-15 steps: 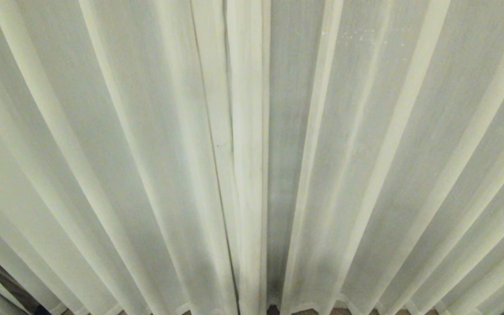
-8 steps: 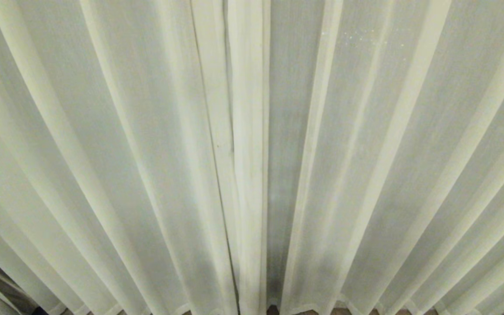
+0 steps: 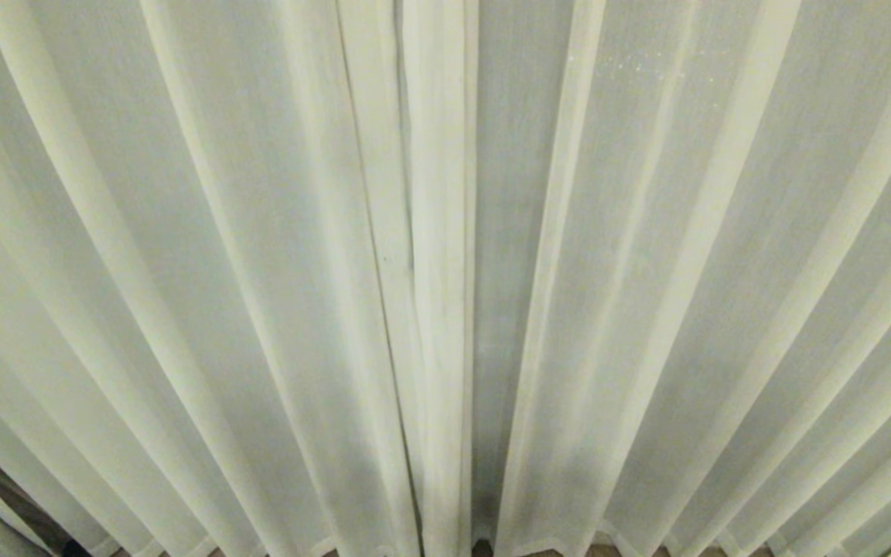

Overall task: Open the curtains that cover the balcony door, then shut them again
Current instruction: Pull the inner curtains open on both sides

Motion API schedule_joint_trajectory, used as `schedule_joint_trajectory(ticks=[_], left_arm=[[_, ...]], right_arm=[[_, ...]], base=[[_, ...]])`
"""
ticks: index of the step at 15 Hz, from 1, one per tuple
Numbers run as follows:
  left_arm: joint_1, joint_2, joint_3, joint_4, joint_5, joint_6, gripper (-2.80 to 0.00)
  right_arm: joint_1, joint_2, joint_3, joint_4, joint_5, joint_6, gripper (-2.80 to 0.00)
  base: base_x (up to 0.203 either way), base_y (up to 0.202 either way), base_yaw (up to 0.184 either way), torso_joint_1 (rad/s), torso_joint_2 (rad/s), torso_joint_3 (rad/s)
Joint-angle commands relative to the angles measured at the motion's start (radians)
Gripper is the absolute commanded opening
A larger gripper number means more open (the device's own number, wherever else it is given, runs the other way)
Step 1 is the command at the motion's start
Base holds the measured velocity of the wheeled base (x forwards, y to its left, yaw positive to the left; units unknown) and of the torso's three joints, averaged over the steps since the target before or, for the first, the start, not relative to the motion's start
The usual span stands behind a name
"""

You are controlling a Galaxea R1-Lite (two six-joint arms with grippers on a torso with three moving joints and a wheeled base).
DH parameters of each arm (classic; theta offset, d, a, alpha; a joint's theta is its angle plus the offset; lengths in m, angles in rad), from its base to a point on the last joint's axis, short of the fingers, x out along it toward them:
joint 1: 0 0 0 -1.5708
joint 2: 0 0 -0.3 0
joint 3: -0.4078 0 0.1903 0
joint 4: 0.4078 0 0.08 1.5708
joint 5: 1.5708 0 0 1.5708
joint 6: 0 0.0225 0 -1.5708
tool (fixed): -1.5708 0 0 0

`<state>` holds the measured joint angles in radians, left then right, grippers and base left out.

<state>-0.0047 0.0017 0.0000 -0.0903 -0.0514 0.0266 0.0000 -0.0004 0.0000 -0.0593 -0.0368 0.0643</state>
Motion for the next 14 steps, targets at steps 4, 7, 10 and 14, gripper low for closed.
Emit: schedule_joint_trajectory(ticks=[4,7,10,14], left_arm=[[0.000,0.031,-0.108,0.076,-0.117,-0.015,-2.80],[-0.001,0.116,-0.213,0.114,-0.253,-0.029,-2.80],[-0.019,0.291,-0.306,0.115,-0.295,-0.030,-2.80],[-0.035,0.622,-0.454,0.008,-0.313,-0.028,-2.80]], right_arm=[[0.000,0.000,0.000,-0.001,0.000,0.000,-2.80],[0.000,0.000,0.000,-0.001,0.000,0.000,-2.80],[0.000,0.000,0.000,-0.001,0.000,0.000,-2.80],[0.000,0.000,0.000,-0.001,0.000,0.000,-2.80]], base=[[0.000,0.000,0.000,0.000,0.00,0.000],[0.000,0.000,0.000,0.000,0.00,0.000],[0.000,0.000,0.000,0.000,0.00,0.000],[0.000,0.000,0.000,0.000,0.00,0.000]])
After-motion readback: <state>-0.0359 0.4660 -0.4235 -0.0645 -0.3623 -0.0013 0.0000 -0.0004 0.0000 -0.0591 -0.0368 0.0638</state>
